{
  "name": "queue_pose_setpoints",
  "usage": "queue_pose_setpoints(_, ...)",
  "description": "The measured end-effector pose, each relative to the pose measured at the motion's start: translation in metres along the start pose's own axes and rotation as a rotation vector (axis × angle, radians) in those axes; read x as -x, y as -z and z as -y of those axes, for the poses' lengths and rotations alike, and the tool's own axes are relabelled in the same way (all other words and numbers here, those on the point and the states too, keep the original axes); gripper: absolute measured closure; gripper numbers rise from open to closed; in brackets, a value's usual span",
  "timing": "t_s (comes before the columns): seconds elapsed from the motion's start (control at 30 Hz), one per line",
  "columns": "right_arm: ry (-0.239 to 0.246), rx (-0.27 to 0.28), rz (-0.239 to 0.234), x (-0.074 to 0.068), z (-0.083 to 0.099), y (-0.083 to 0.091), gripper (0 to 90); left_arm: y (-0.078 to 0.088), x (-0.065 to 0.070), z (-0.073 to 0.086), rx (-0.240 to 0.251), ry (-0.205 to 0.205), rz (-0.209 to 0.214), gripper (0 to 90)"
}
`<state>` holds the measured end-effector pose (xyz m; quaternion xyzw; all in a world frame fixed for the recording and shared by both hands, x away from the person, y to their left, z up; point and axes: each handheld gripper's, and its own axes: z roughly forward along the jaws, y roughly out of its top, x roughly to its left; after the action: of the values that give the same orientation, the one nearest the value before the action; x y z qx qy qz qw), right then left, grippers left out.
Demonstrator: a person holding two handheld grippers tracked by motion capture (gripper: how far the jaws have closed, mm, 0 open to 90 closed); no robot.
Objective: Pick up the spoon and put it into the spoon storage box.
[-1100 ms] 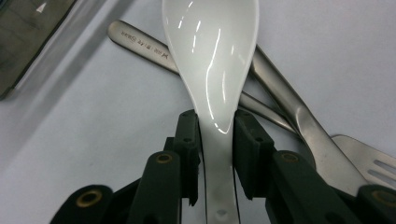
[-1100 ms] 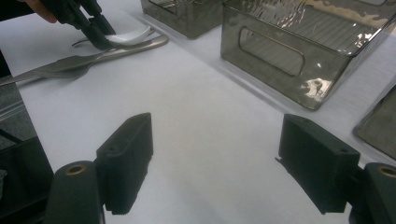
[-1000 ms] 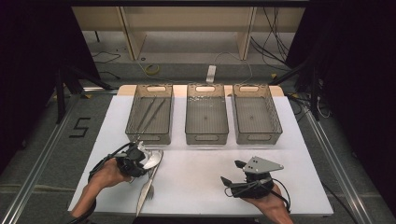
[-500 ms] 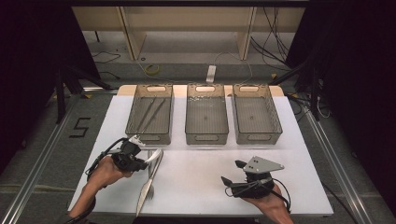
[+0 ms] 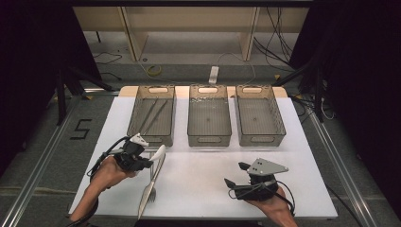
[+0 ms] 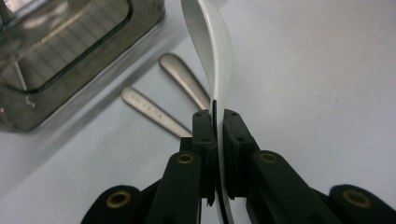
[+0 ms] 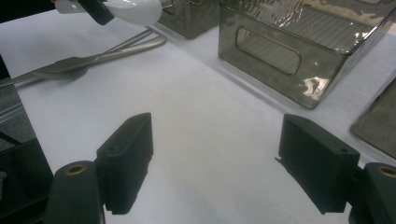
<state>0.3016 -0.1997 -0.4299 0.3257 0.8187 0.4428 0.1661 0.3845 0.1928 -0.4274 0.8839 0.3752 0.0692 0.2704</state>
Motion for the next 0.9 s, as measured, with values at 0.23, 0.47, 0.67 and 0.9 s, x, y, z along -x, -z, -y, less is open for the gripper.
queue_pose_setpoints(0.23,-0.006,0.004,-0.002,0.000,0.000,0.001,27.1,0.003,0.006,-0.015,0.058,-0.002,0.022,84.4)
queue_pose_setpoints(0.47,-0.017,0.014,0.001,0.002,0.000,0.001,27.0,0.001,0.009,-0.037,0.109,-0.007,0.015,84.4)
queue_pose_setpoints(0.67,-0.027,0.020,0.004,0.003,0.000,0.002,26.8,-0.002,0.014,-0.064,0.138,-0.028,-0.001,84.4)
queue_pose_setpoints(0.9,-0.024,0.021,0.002,0.003,0.000,0.002,26.7,-0.001,0.014,-0.091,0.179,-0.035,-0.011,84.4)
